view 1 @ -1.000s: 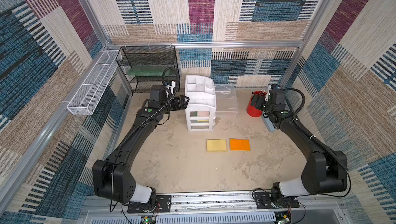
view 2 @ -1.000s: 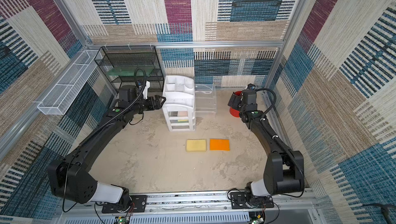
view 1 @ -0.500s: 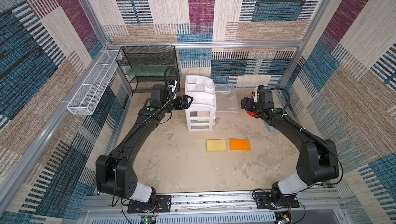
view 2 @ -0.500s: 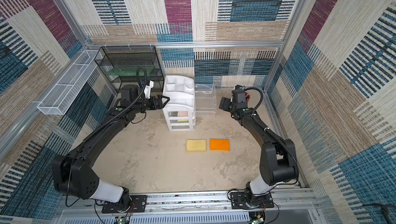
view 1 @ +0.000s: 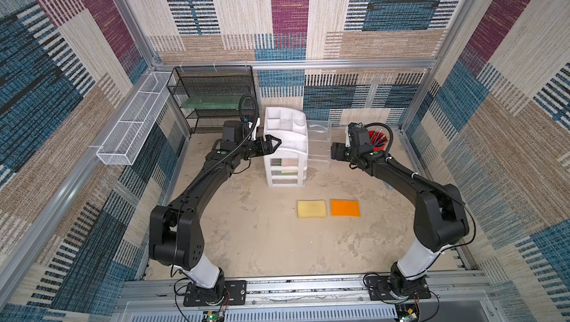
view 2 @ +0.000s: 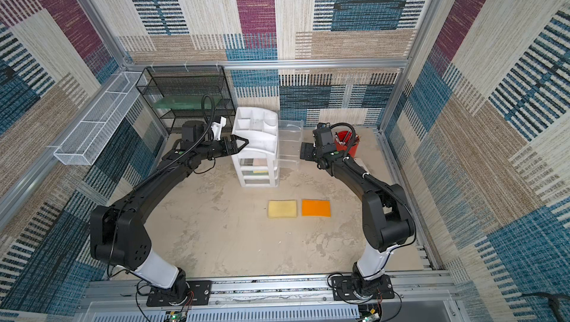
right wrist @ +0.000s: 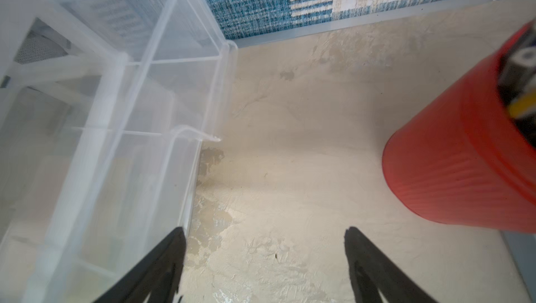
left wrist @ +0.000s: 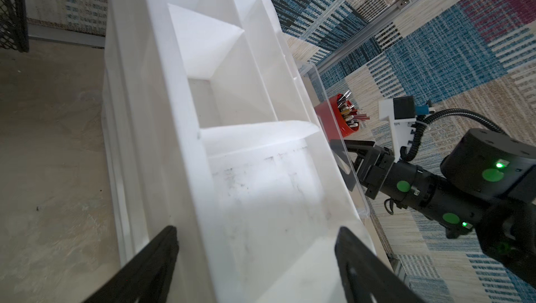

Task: Take the sponge out of the drawer
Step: Close the drawer of the storage box.

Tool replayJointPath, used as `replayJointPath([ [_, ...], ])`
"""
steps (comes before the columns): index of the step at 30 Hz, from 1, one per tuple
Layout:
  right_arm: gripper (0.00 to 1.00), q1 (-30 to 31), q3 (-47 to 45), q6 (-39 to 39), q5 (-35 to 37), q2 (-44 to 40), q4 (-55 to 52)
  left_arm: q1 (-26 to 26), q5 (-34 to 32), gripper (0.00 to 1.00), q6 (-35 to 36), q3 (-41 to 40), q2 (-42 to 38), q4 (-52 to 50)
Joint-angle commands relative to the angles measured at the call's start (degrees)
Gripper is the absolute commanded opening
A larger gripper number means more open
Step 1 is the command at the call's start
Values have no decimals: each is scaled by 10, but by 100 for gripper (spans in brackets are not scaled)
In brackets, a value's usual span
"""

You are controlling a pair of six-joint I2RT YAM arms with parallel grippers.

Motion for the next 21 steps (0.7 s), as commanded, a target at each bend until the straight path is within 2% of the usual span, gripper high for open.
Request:
replayJointPath([
  [1,87,28,28,-11,-58,28,18,-6,63,86,-12,2,4,18],
  [7,85,56,83,-16,-62,73,11,-7,71,85,-8,6,12,15],
  [13,85,71,96,-34,-52,67,18,-6,85,85,6,13,19,8],
  [17,85,67,110,-52,-87,75,26,-7,120,85,20,25,34,-1],
  [21,86,62,127,-111,-144,85,49,-11,149,84,44,36,47,-16],
])
